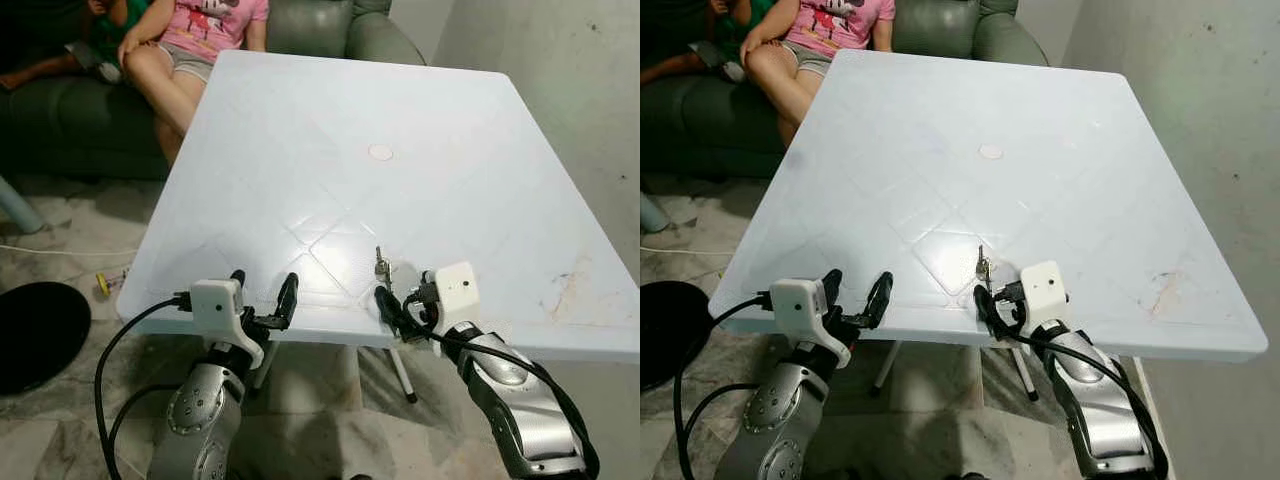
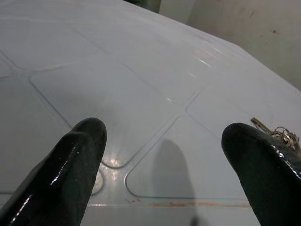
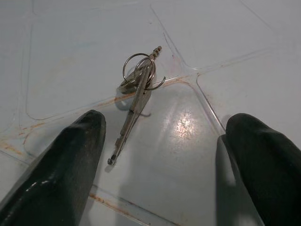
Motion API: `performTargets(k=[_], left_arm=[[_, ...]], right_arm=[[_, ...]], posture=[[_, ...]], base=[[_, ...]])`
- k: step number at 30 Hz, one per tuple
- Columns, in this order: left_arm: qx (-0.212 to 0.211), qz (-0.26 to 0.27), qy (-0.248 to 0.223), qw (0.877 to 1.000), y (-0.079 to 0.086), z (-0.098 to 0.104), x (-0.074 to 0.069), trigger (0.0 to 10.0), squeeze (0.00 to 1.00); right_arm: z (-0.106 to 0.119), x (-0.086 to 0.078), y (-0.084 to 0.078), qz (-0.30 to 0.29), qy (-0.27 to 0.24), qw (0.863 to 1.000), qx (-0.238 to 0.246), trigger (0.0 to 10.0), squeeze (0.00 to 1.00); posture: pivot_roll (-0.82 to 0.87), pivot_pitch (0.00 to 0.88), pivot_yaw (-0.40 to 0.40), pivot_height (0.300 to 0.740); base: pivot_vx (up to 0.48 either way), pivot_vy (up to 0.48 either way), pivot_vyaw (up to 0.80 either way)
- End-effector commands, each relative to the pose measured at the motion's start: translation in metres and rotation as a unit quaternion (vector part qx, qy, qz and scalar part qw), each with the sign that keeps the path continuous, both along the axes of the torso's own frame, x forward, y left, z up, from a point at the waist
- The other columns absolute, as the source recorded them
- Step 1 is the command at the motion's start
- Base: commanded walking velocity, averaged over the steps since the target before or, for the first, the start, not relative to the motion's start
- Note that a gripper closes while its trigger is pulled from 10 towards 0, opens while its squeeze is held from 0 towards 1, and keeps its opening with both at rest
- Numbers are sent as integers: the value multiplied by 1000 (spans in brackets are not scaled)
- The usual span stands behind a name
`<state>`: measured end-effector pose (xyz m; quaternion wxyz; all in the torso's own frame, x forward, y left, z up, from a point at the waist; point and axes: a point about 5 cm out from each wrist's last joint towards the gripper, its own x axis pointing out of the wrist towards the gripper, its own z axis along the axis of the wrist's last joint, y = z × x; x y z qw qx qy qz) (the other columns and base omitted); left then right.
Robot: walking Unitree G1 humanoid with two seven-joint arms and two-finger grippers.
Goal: Hang keys on a hook
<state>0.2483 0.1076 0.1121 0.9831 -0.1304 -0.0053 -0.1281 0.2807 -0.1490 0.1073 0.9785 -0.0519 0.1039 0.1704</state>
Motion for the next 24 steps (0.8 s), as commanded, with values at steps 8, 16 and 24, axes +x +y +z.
performTargets(k=[8,16,24], left_arm=[[-6,4,-2,1000,-2,5,-2,10000,0],[-8,10,-4,1000,-2,7,-1,10000,0],[-8,14,-6,1000,-1,8,0,10000,0]], right_arm=[[-13,-10,-4,-21,38,999,-23,0,0],[-10,-13,4,-13,54,998,29,0,0],[-8,-11,10,-16,62,997,47,0,0]], posture=[[52,193,-100,732],[61,185,-107,732],[62,185,-108,732]], base=[[0,0,0],[0,0,0],[0,0,0]])
